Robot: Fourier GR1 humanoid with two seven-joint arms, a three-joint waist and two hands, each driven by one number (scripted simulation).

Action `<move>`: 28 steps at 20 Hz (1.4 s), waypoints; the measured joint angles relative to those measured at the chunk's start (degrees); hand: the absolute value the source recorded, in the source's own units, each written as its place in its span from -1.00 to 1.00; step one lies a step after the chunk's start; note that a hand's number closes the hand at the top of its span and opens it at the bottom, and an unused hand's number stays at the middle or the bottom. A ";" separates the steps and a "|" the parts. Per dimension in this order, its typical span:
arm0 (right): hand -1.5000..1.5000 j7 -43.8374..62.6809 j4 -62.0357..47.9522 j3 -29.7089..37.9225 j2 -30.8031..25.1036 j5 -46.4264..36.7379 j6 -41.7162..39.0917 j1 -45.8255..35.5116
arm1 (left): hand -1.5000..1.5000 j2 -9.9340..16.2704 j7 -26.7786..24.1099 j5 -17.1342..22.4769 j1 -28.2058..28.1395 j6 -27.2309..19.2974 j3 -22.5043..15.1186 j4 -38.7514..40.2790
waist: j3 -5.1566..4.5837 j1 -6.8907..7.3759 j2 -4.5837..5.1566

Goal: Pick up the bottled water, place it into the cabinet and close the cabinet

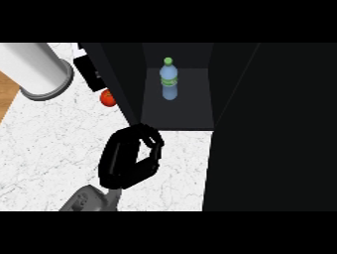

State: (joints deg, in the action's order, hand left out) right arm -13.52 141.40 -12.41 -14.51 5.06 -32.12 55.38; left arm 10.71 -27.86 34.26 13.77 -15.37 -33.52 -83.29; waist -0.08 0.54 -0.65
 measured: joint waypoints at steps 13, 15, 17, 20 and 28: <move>1.00 -1.01 1.89 -12.86 -5.86 -4.15 -6.18 1.03 | -1.00 13.22 -1.10 6.56 -18.07 5.06 8.33 -17.15 | -0.16 -0.33 -0.24; 1.00 -0.36 1.89 -14.81 -6.61 -4.54 -6.34 0.18 | -1.00 14.42 -1.24 8.20 -20.15 6.30 9.80 -18.52 | -0.21 -0.21 -0.32; 1.00 0.63 1.88 -16.44 -7.01 -4.90 -6.07 -1.16 | -1.00 15.60 -1.05 9.79 -21.85 7.31 11.28 -19.69 | -0.27 -0.01 -0.34; 1.00 1.60 1.96 -17.66 -7.98 -5.35 -5.45 -2.71 | -1.00 17.56 -0.96 11.83 -24.34 9.22 13.34 -20.93 | -0.44 0.44 -0.52; 1.00 3.66 1.91 -20.65 -8.37 -5.81 -1.15 -4.79 | -1.00 21.99 -0.81 15.59 -29.28 13.76 17.78 -23.42 | -0.73 2.12 -0.20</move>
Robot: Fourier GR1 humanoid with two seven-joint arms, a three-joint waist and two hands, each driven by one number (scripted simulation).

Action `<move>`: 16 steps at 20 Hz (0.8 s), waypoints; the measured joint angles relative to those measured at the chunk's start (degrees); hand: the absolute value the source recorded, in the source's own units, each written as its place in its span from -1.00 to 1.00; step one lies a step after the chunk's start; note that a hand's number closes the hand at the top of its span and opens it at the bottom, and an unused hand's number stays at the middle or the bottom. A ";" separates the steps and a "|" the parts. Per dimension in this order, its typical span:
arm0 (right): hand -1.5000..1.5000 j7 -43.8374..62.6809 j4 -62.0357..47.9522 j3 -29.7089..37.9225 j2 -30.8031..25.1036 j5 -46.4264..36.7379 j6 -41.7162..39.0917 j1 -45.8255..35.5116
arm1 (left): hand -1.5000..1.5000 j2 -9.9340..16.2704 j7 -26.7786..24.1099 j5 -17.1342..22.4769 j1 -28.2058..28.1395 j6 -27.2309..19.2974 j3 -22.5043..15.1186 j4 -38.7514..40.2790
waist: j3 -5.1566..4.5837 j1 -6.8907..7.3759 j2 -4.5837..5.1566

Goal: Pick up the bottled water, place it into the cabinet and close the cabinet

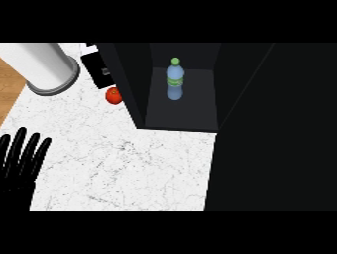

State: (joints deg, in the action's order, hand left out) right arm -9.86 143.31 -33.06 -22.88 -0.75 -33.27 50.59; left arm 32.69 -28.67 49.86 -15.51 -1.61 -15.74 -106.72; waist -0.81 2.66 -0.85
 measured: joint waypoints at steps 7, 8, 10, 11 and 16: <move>1.00 3.05 -0.54 -2.88 1.84 0.21 3.88 -2.30 | -1.00 3.34 0.00 2.18 -3.04 4.76 2.66 -1.56 | -0.01 2.76 0.87; 1.00 3.47 -0.56 -3.02 1.82 0.29 4.01 -2.92 | -1.00 3.68 0.01 2.40 -3.28 5.36 2.88 -1.63 | -0.03 3.14 1.02; 1.00 4.27 -0.61 -3.29 1.81 0.46 4.32 -4.09 | -1.00 4.53 0.07 3.02 -3.57 6.51 3.76 -1.82 | -0.04 3.79 1.22; 1.00 4.61 -0.60 -3.35 1.74 0.54 4.46 -4.60 | -1.00 4.93 0.13 3.25 -3.71 7.04 4.11 -1.79 | -0.08 4.19 1.35; 1.00 6.26 -0.65 -3.27 1.28 1.02 4.40 -7.81 | -1.00 6.49 0.22 4.24 -3.99 9.65 5.44 -2.08 | -0.18 6.21 1.99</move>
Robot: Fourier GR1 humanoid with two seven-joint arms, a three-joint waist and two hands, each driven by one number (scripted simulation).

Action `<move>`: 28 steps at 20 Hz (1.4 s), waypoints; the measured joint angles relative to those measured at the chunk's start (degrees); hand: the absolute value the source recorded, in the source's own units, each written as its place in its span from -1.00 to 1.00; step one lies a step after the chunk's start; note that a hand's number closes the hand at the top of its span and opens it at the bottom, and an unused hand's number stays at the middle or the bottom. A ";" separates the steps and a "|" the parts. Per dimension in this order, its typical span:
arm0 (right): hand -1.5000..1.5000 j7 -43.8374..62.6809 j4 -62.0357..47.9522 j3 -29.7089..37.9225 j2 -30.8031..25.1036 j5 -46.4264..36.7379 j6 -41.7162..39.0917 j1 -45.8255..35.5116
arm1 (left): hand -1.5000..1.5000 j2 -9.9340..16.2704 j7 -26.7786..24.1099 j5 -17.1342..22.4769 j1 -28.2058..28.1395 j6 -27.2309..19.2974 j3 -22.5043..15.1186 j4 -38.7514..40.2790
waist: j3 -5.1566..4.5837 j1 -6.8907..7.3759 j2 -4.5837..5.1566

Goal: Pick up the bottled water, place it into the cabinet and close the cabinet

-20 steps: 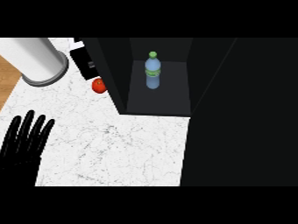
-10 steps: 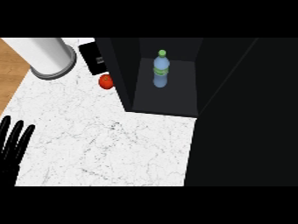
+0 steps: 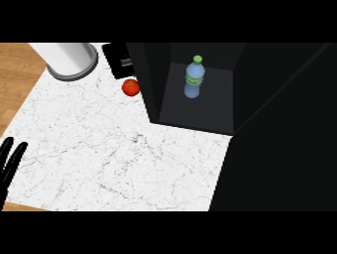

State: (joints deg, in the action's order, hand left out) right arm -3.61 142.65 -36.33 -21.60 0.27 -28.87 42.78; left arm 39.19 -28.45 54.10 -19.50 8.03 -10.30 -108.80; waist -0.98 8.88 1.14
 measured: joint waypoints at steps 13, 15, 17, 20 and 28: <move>1.00 2.91 -0.05 2.37 -4.22 0.70 -4.28 -12.98 | -1.00 3.00 1.17 1.24 0.04 4.04 1.64 0.43 | -0.72 4.81 0.34; 1.00 3.54 -0.11 2.32 -4.65 0.75 -4.93 -14.83 | -1.00 3.18 1.19 1.46 0.20 4.40 1.95 0.79 | -0.79 4.76 0.37; 1.00 4.11 -0.14 2.30 -5.01 0.82 -5.46 -16.27 | -1.00 3.44 1.26 1.74 0.21 4.68 2.33 0.97 | -0.81 4.72 0.32; 1.00 4.63 -0.12 2.48 -5.83 0.94 -6.42 -18.13 | -1.00 3.79 1.35 2.05 0.48 4.97 2.93 1.43 | -0.89 4.53 0.38; 1.00 5.28 -0.28 3.04 -6.69 1.24 -7.74 -20.95 | -1.00 4.30 1.54 2.77 0.56 6.06 3.60 1.96 | -0.94 4.28 0.57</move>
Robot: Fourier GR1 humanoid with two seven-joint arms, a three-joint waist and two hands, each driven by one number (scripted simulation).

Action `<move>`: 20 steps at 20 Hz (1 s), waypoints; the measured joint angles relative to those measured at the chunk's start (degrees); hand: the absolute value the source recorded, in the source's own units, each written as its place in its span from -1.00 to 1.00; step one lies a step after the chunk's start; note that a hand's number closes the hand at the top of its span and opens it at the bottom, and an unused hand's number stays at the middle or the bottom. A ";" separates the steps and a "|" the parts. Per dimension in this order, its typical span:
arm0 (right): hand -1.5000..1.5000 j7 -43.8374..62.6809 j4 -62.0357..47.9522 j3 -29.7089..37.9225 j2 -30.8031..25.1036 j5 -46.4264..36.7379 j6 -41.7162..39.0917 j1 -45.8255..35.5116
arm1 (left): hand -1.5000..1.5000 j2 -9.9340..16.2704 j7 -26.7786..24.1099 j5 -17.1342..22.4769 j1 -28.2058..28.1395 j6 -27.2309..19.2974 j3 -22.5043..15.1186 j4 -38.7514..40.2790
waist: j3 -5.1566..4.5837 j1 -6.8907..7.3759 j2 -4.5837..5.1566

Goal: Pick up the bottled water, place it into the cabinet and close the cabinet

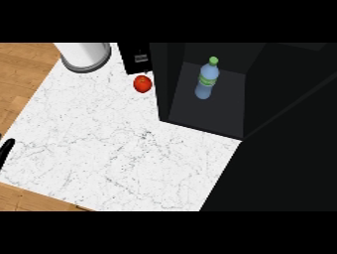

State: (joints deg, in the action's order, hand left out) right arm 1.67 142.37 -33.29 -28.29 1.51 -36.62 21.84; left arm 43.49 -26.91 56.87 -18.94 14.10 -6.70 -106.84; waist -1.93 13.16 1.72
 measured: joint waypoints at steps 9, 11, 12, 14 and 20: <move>1.00 -0.22 -0.67 0.21 0.83 1.33 -0.17 0.36 | -1.00 0.56 0.03 0.64 0.80 1.09 0.93 0.31 | 0.05 1.45 1.60; 1.00 -0.29 -0.94 0.28 1.05 1.97 -0.20 0.49 | -1.00 0.83 0.11 0.68 1.03 1.41 1.11 0.25 | 0.06 2.08 1.97; 1.00 -0.30 -1.10 0.30 1.23 2.32 -0.18 0.56 | -1.00 0.93 0.05 0.63 1.19 1.56 1.27 0.32 | 0.06 2.29 2.12; 1.00 -0.29 -1.43 0.36 1.64 3.07 -0.12 0.75 | -1.00 0.97 0.01 0.68 1.49 1.76 1.40 0.34 | 0.07 2.57 2.40; 1.00 1.06 -1.85 0.80 2.99 3.96 0.23 -0.19 | -1.00 1.18 0.24 1.22 1.83 2.34 1.68 0.59 | 0.08 2.55 2.34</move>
State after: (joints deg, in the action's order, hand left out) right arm 2.74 140.52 -32.49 -25.30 5.47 -36.38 21.65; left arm 44.67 -26.68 58.09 -17.11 16.44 -5.02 -106.25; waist -1.84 15.71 4.06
